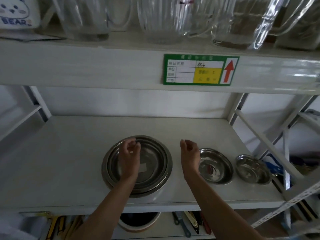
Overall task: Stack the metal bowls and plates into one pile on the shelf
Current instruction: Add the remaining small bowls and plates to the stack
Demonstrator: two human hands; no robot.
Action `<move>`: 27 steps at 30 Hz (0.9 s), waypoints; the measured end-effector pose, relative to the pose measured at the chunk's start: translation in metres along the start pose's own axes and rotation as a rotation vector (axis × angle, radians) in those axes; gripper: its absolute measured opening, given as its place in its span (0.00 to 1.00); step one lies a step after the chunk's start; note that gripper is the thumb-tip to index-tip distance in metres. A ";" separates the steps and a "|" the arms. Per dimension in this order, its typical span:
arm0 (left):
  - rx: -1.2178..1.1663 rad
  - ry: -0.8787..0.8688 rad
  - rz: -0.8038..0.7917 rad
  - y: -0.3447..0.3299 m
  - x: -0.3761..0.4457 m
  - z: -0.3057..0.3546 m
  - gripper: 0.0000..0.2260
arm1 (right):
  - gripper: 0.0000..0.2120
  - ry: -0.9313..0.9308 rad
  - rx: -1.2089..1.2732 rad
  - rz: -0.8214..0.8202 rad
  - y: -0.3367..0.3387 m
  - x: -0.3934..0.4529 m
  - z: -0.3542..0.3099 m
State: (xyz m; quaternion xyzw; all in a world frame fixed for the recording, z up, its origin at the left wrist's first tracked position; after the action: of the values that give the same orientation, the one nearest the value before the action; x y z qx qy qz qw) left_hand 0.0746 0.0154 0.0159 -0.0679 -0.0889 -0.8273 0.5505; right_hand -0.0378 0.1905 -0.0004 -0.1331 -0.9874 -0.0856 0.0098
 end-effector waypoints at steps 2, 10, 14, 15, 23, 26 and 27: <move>0.018 0.015 -0.076 -0.019 -0.017 0.009 0.11 | 0.11 -0.025 0.031 0.023 0.010 0.007 -0.004; -0.054 0.091 -0.353 -0.092 -0.097 0.016 0.09 | 0.10 -0.050 0.056 0.151 0.075 0.039 0.002; 0.060 0.129 -0.466 -0.120 -0.127 -0.005 0.17 | 0.09 -0.062 0.032 0.241 0.118 0.056 0.012; 0.108 0.129 -0.487 -0.126 -0.134 -0.007 0.17 | 0.09 -0.069 0.035 0.254 0.128 0.059 0.016; 0.317 0.205 -0.510 -0.135 -0.167 -0.020 0.18 | 0.19 -0.217 -0.011 0.391 0.200 0.073 0.056; 0.304 0.291 -0.535 -0.143 -0.172 -0.033 0.24 | 0.22 -0.290 -0.032 0.453 0.224 0.075 0.069; 0.306 0.302 -0.543 -0.148 -0.173 -0.044 0.26 | 0.22 -0.331 -0.030 0.474 0.230 0.076 0.073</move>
State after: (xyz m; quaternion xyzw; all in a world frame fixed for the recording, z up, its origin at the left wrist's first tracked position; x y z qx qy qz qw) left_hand 0.0041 0.2170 -0.0735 0.1646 -0.1443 -0.9215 0.3210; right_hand -0.0500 0.4410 -0.0312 -0.3723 -0.9155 -0.0728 -0.1337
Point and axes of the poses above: each hand's wrist, its own x-axis towards the middle knuckle, its own y-axis out of the back of the hand, z = x × y, the point moved 2 cm from there along x, towards the middle knuckle, and after that the axes turned 10 degrees about z, right-handed, at the moved point
